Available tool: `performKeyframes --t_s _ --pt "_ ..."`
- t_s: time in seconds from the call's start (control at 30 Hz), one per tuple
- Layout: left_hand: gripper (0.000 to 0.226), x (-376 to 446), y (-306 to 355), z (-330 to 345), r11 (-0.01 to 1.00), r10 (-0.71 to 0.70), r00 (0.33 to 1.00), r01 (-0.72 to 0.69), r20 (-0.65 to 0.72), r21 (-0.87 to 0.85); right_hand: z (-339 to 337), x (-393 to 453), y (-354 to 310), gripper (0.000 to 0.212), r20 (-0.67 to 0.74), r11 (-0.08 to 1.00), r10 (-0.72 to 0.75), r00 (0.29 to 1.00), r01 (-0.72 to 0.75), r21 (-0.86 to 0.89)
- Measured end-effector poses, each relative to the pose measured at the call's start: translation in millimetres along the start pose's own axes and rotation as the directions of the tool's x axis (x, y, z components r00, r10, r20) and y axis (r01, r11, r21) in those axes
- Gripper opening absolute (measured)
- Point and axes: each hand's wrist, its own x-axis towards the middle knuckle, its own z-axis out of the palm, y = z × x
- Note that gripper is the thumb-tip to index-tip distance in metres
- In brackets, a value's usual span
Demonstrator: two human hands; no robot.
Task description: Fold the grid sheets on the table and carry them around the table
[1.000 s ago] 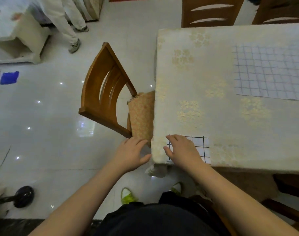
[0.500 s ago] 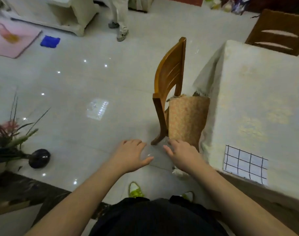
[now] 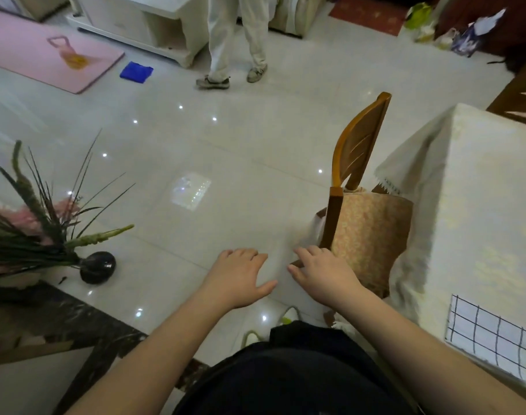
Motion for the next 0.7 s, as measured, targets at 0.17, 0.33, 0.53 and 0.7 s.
performKeyframes --t_s 0.17,0.33,0.53,0.7 --pt "0.089 26 -21 -10 1.000 -0.004 1.000 0.004 -0.014 0.028 -4 25 -2 0.055 -0.026 1.000 -0.026 0.999 0.025 -0.011" --pt "0.095 76 -38 -24 0.999 -0.021 0.999 0.022 -0.039 0.027 -21 64 16 0.055 -0.055 0.998 -0.039 0.998 0.041 0.038" --pt "0.088 130 -50 -64 0.995 -0.011 0.998 0.006 0.054 0.095 -52 115 40 0.052 -0.097 0.999 -0.030 0.995 0.034 0.042" --pt "0.075 169 -59 -98 0.990 0.006 0.998 -0.014 0.056 0.143 -75 144 42 0.059 -0.133 0.990 -0.017 0.991 0.035 0.134"
